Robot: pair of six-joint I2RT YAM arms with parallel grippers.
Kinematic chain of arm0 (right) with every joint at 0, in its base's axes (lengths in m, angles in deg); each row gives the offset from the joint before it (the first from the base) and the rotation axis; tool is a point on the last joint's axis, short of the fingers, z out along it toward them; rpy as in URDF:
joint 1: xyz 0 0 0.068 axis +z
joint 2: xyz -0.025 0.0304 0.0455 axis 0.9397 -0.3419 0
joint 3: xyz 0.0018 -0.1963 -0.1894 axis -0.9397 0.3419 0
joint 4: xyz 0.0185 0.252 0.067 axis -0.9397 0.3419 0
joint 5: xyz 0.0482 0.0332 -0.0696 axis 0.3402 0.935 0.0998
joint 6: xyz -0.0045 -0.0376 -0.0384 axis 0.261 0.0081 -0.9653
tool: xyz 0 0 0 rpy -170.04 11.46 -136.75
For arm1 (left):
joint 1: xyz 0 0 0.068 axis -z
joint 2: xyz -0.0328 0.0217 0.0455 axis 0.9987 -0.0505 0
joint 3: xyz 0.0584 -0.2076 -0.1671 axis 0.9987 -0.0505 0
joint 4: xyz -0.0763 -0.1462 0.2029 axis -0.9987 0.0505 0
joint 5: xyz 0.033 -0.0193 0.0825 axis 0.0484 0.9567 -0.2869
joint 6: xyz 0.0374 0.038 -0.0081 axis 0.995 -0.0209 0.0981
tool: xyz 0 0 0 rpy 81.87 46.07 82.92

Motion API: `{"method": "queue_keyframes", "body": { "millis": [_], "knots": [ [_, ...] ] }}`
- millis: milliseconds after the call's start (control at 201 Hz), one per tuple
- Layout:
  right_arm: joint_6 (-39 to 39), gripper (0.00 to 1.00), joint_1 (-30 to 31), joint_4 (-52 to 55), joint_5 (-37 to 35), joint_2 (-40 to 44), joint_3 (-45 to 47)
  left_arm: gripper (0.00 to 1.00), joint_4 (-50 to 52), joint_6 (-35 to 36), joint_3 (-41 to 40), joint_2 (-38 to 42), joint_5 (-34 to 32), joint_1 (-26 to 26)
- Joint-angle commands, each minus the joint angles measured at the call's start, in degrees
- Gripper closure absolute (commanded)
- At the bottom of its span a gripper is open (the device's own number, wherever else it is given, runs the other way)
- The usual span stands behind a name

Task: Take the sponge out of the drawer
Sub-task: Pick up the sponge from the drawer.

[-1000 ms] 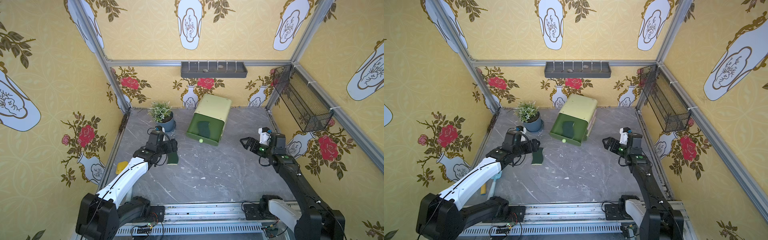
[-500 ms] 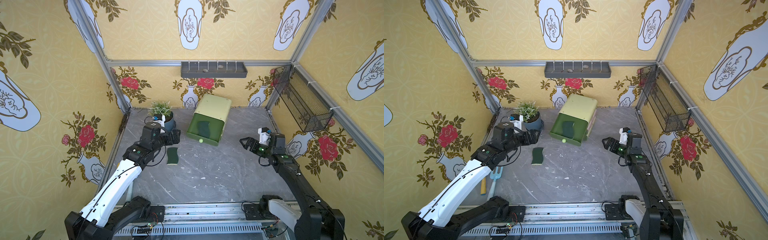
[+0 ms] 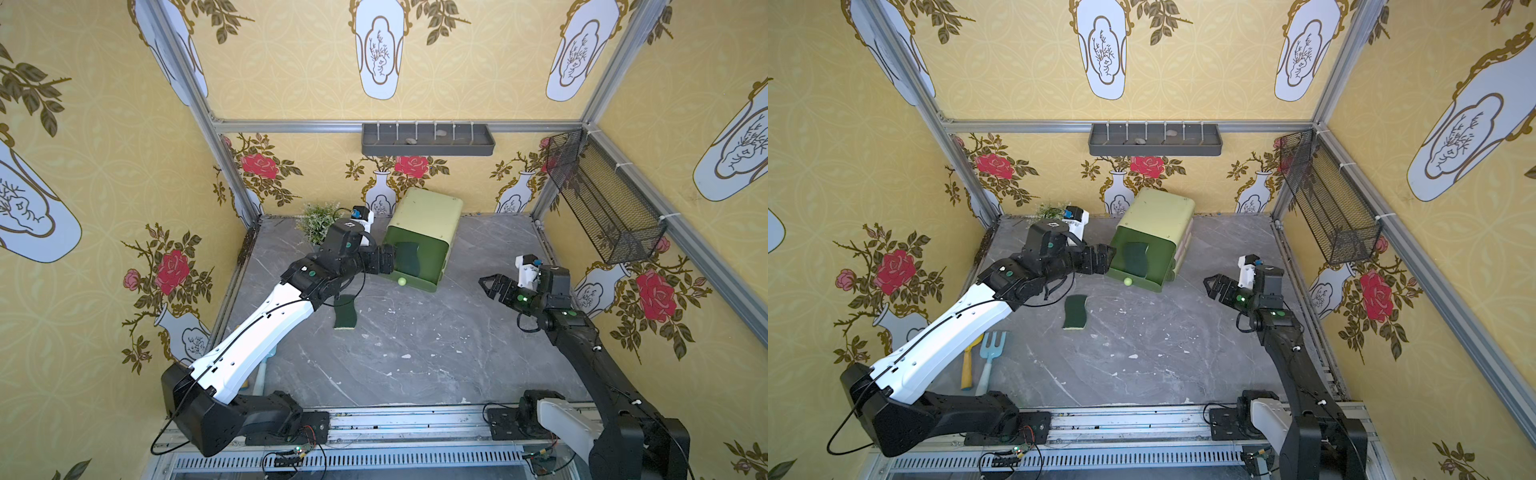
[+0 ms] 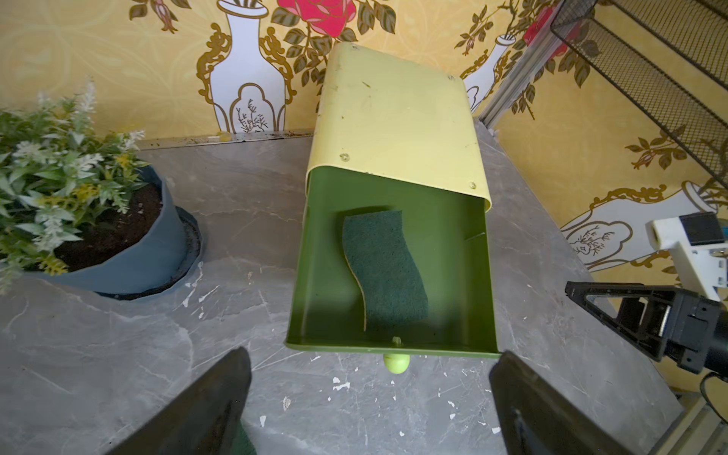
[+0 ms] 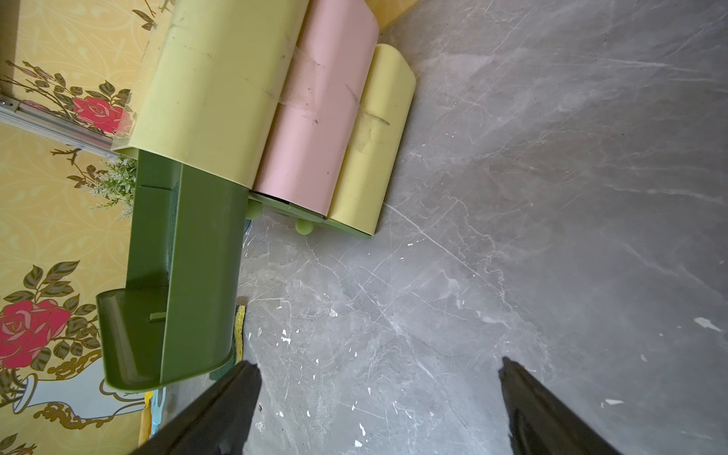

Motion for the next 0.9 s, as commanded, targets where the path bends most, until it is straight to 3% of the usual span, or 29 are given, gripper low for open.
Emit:
{"method": "queue_keyframes", "body": {
  "millis": [0, 891],
  "knots": [
    [-0.5, 0.02, 0.0, -0.9, 0.4, 0.2, -0.3, 0.0, 0.2, 1.3, 2.4, -3.3, -0.4, 1.0],
    [-0.9, 0.03, 0.2, -0.7, 0.7, 0.8, 0.6, 0.0, 6.5, -0.9, 18.1, -27.2, -2.6, 3.0]
  ]
}}
